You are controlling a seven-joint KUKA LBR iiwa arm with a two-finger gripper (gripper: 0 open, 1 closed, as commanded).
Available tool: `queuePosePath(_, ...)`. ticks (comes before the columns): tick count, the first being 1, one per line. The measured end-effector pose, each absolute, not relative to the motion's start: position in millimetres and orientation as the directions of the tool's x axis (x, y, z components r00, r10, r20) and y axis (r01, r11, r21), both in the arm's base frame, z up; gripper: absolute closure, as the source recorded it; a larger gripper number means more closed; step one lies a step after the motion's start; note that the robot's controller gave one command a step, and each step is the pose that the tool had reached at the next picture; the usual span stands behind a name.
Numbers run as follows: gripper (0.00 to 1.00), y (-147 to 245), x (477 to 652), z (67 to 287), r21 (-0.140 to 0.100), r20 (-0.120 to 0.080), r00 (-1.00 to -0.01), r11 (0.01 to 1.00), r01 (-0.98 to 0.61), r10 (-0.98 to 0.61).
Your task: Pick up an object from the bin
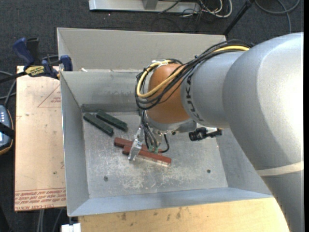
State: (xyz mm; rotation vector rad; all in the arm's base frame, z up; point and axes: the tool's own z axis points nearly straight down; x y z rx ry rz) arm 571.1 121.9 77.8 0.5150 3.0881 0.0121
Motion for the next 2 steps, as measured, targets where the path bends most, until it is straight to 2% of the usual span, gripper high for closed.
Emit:
queuePosePath(1,1.0,121.9,571.1,77.8,0.009,-0.009,-0.946,0.946,0.325,0.325)
queuePosePath(2,1.0,103.1,582.4,256.6,0.005,-0.009,-0.958,0.958,0.288,0.288)
